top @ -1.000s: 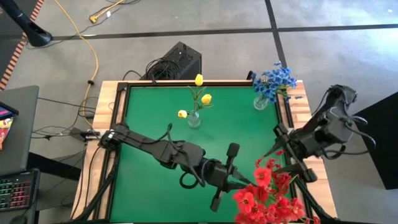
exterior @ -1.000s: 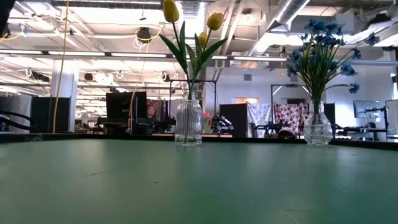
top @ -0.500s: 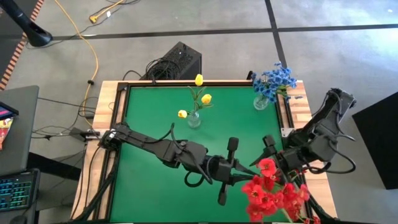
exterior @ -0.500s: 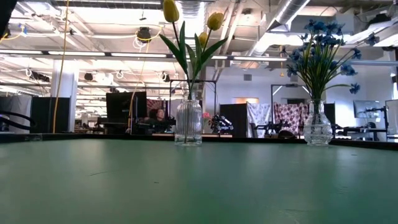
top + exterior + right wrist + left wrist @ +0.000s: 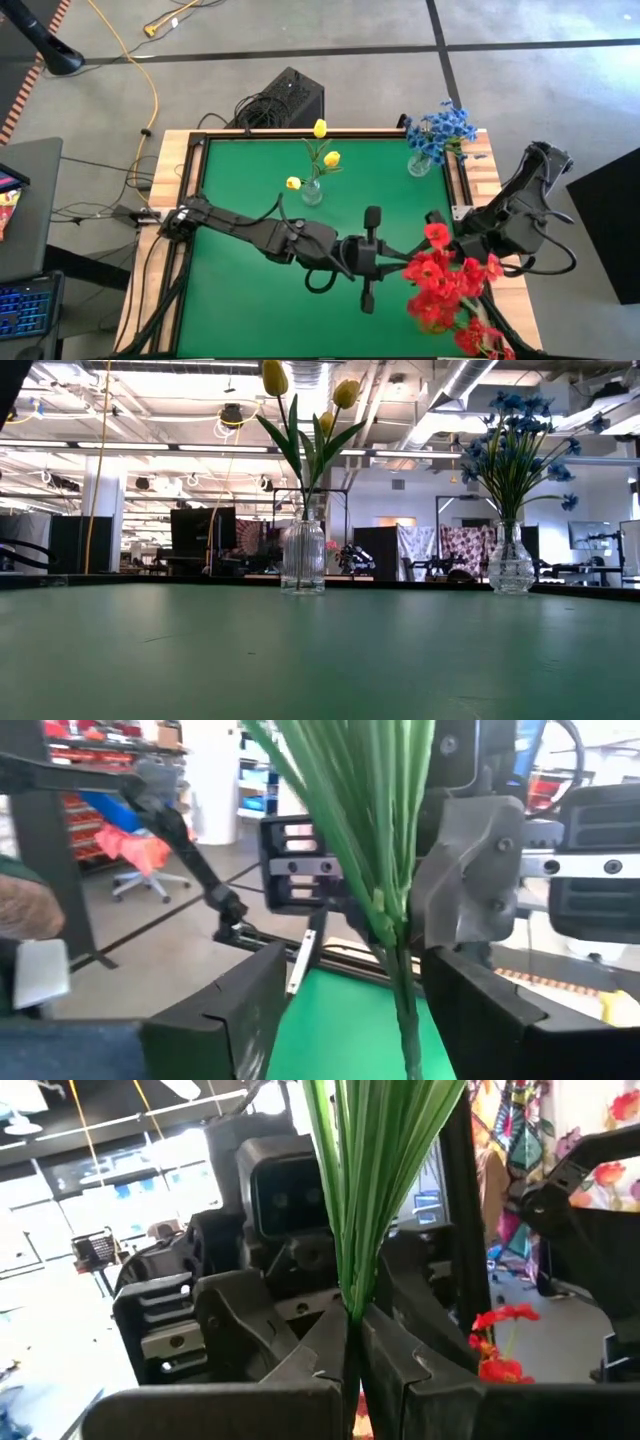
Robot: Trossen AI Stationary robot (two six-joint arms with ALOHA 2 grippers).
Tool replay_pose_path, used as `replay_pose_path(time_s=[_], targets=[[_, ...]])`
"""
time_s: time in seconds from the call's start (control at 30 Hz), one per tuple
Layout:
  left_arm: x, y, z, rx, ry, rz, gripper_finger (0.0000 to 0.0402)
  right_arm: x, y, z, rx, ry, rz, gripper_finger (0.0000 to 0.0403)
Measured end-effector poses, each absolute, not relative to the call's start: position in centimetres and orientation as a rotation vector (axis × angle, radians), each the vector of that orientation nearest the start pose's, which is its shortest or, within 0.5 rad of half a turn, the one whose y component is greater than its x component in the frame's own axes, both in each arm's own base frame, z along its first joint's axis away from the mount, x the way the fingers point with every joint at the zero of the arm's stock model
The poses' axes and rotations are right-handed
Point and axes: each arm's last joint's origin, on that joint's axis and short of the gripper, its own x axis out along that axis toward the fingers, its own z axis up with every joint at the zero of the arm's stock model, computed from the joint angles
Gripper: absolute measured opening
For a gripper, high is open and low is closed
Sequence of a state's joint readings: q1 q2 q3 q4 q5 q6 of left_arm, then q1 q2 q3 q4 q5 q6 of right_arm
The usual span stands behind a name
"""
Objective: Sort flowers into vase by color
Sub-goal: Put the red flowers into the yellow vase
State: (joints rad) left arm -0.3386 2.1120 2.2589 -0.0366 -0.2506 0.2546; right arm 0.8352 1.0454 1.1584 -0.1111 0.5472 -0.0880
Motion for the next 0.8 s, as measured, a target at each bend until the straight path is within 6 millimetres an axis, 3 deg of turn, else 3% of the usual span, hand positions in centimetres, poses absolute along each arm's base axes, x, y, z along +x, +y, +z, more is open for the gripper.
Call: replay_pose_path(time_s=[0.17,0.57,0.8], targets=[[46.0,-15.3,43.6,0.220,-0.116,-0.070,0.0000,15.7,14.9,41.9,-0.092,-0.009,0.240,0.0214],[46.0,-15.3,43.5,0.220,-0.106,-0.073,0.0000,15.5,14.7,41.7,-0.128,0.012,0.224,0.0047],[46.1,-15.2,43.1,0.250,-0.071,-0.070,0.0047,14.8,13.9,41.6,-0.111,0.048,0.212,0.0038]])
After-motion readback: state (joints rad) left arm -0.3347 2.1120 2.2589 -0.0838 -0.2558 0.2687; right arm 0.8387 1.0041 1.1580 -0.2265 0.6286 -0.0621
